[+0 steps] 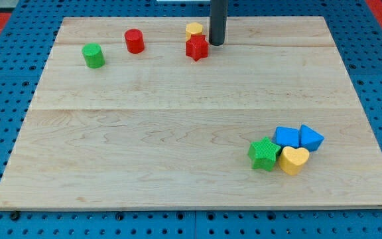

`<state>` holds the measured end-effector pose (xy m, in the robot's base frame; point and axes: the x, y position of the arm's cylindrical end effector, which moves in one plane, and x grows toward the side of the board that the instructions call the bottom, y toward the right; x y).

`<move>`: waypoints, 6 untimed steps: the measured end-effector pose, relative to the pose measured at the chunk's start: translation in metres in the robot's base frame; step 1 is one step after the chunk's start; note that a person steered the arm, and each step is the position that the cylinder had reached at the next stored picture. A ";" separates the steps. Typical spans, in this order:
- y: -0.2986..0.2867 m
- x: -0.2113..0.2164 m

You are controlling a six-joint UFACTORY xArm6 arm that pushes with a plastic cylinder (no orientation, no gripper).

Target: Push the red circle towards the left side of the yellow hexagon

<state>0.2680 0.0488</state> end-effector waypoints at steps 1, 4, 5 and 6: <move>-0.011 0.012; -0.215 0.061; -0.188 0.006; -0.130 0.001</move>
